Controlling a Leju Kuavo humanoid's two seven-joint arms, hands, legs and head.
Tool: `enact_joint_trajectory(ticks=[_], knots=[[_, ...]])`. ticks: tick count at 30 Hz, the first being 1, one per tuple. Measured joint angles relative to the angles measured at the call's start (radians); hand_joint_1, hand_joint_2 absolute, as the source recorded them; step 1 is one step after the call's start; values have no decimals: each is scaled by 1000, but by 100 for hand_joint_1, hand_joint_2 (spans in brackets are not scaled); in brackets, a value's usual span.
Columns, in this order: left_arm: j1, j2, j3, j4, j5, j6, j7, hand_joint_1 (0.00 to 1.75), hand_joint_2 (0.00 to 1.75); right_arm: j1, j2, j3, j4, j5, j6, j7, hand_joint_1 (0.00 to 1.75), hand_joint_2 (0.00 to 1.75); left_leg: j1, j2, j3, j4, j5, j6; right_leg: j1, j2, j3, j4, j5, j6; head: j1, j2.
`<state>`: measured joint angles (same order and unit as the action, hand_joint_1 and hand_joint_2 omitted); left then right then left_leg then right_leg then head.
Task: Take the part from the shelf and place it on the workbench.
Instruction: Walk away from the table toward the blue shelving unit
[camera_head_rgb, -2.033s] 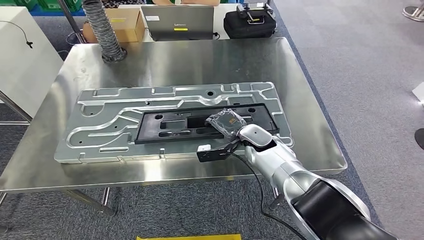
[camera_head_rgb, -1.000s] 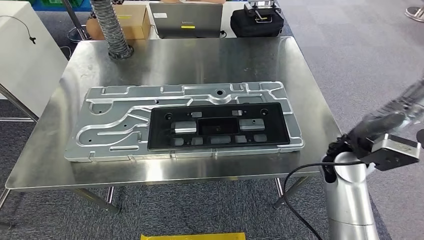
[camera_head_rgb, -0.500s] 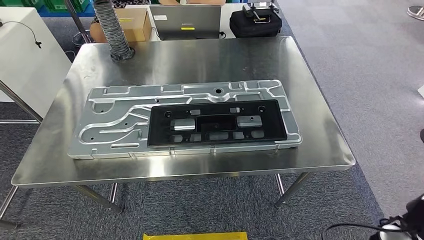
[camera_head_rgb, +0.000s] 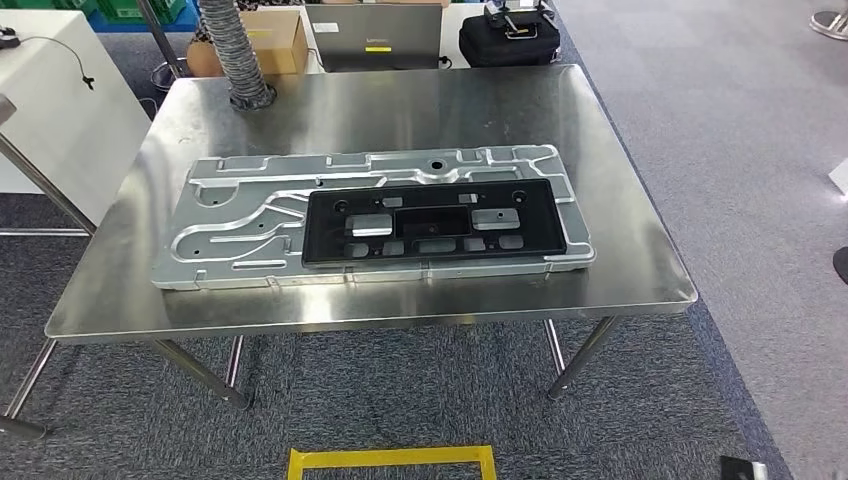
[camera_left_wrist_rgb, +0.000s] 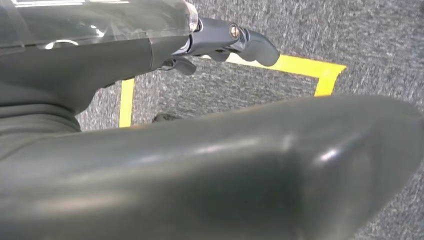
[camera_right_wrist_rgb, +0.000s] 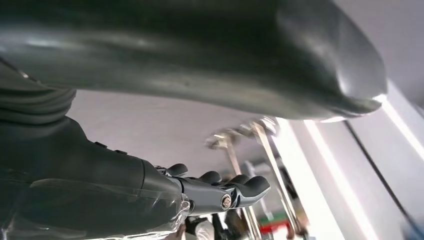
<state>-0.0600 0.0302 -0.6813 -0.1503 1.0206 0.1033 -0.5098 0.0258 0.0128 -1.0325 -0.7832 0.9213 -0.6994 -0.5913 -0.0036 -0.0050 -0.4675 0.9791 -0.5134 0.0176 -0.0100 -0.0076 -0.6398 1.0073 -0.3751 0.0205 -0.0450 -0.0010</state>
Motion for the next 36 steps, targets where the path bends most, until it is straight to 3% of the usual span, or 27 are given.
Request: enact_joint_trajectory(ticks=[1,2,5,6,7,8,10,11,13,16,17,19,21,22,23,24,26,27,29,31,32,34,36], knots=[[-1,0,-3,0,0,-1,0,0,0,-7,9,-44,50,104,0,41,0,0,2,1,-6,-4,12,6,-1,1,-5,7,-14,5,0,0],[-1,-1,-7,0,-1,-2,0,0,0,-13,17,-81,102,199,0,90,0,0,5,2,-17,-8,26,12,-2,3,-16,33,-48,9,0,0],[0,-1,-18,0,-5,-3,2,0,0,-28,31,-136,250,374,17,231,0,0,5,7,-57,-7,57,17,-5,4,-64,205,-197,18,0,0],[0,-1,-20,0,-6,-3,4,0,0,-35,33,-143,294,404,35,277,0,0,5,9,-71,-5,67,15,-6,4,-67,254,-214,21,0,0],[0,-1,-23,0,-7,-3,7,0,0,-42,35,-150,336,425,63,325,0,0,6,11,-87,-1,76,13,-8,4,-55,277,-209,23,0,0],[0,-1,-25,0,-7,-2,10,0,0,-49,37,-157,372,435,96,368,0,0,7,11,-102,4,84,9,-10,4,-25,260,-185,25,0,0],[-1,-3,-32,0,-7,-3,17,0,0,-62,41,-170,431,442,172,440,0,0,9,12,-130,20,96,-1,-16,4,76,142,-148,28,0,0],[-1,-4,-35,0,-7,-3,20,0,0,-68,43,-174,451,444,204,462,0,0,9,12,-141,28,100,-7,-15,7,124,75,-149,24,0,0],[-3,-5,-40,0,-7,-2,24,0,0,-76,46,-179,483,451,249,485,0,0,7,13,-151,38,110,-20,-10,10,169,-2,-168,11,0,0],[-2,-8,-44,0,-6,0,31,0,0,-79,51,-184,516,466,286,494,0,0,10,13,-157,37,126,-39,-6,7,153,-6,-152,-19,0,0],[0,-9,-45,0,-5,0,32,0,0,-81,52,-185,523,469,290,496,0,0,12,12,-164,45,112,-44,-7,5,144,-7,-141,-28,0,0],[0,-12,-46,0,-4,1,36,0,0,-83,53,-186,530,472,292,496,0,0,15,11,-192,127,22,-51,-6,3,117,-8,-117,-41,0,0],[0,-14,-46,0,-2,1,37,0,0,-83,54,-187,535,472,292,493,0,0,16,11,-221,264,-76,-55,0,2,87,-7,-94,-46,0,0],[0,-14,-46,0,-1,1,38,0,0,-83,54,-187,537,472,292,490,0,0,16,11,-223,311,-92,-54,3,1,73,-7,-83,-47,0,0],[-1,-14,-46,0,1,2,38,0,0,-82,54,-188,538,472,293,486,0,0,15,11,-209,328,-86,-51,7,1,59,-6,-73,-48,0,0],[-1,-15,-46,0,2,2,37,0,0,-83,54,-189,539,471,294,482,0,0,14,11,-178,308,-64,-46,10,1,45,-6,-62,-48,0,0],[-2,-14,-46,0,3,2,35,0,0,-83,54,-191,540,470,298,474,0,0,8,11,-71,176,-23,-26,16,2,22,-6,-41,-47,0,0],[-5,-14,-46,0,4,2,33,0,0,-83,55,-192,541,469,301,469,0,0,3,11,-12,91,-22,-16,18,2,14,-5,-31,-44,0,0],[-9,-14,-46,0,4,2,26,0,0,-83,56,-193,543,465,308,459,0,0,-7,11,52,-13,-32,-3,16,-2,8,-8,-12,-34,0,0],[-9,-15,-46,0,4,1,21,0,0,-83,55,-196,545,461,312,449,0,0,-10,13,48,-31,-19,6,12,-4,5,-14,5,-21,0,0],[-9,-16,-46,0,4,1,19,0,0,-84,55,-197,546,460,313,445,0,0,-8,14,42,-36,-8,13,11,-2,0,-9,-2,-15,0,0],[-9,-19,-47,0,4,0,17,0,0,-83,56,-200,550,457,313,440,0,0,-3,18,20,-44,18,28,8,2,-19,46,-73,-5,0,0],[-8,-19,-47,0,4,-1,15,0,0,-83,58,-202,552,455,314,439,0,0,-4,19,-11,-40,41,32,3,5,-49,176,-180,3,0,0]])
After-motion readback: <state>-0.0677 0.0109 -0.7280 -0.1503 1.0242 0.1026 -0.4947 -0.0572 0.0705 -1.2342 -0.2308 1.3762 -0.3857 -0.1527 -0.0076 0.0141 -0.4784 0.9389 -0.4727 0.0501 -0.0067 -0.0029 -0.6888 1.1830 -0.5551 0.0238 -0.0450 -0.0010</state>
